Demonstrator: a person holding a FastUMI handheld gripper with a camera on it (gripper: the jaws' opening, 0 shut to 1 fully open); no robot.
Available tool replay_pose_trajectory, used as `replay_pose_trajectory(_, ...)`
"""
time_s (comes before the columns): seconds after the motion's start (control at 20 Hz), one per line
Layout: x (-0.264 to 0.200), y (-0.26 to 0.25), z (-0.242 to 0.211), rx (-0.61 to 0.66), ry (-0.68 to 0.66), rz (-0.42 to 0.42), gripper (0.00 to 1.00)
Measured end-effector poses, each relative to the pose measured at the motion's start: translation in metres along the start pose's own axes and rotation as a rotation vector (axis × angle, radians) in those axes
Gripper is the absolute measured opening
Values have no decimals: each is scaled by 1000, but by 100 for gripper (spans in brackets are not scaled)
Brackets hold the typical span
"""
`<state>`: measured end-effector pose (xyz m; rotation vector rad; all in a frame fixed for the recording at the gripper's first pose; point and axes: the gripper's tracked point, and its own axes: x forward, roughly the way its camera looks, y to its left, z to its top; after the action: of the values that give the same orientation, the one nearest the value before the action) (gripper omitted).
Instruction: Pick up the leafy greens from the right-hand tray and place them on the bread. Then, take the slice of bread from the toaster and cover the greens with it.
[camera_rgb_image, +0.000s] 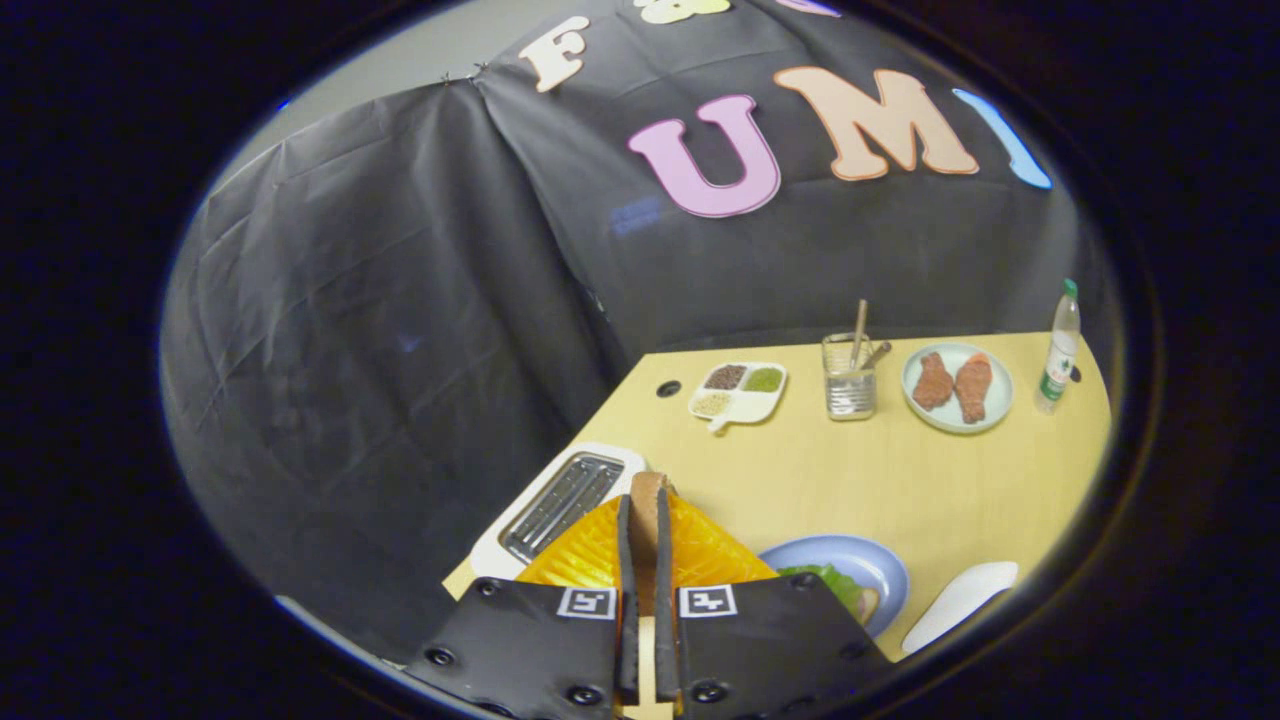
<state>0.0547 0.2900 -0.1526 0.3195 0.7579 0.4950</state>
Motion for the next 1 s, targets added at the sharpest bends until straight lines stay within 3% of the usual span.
replay_pose_trajectory(1.0,-13,-128,-83,232,100,-161,14)
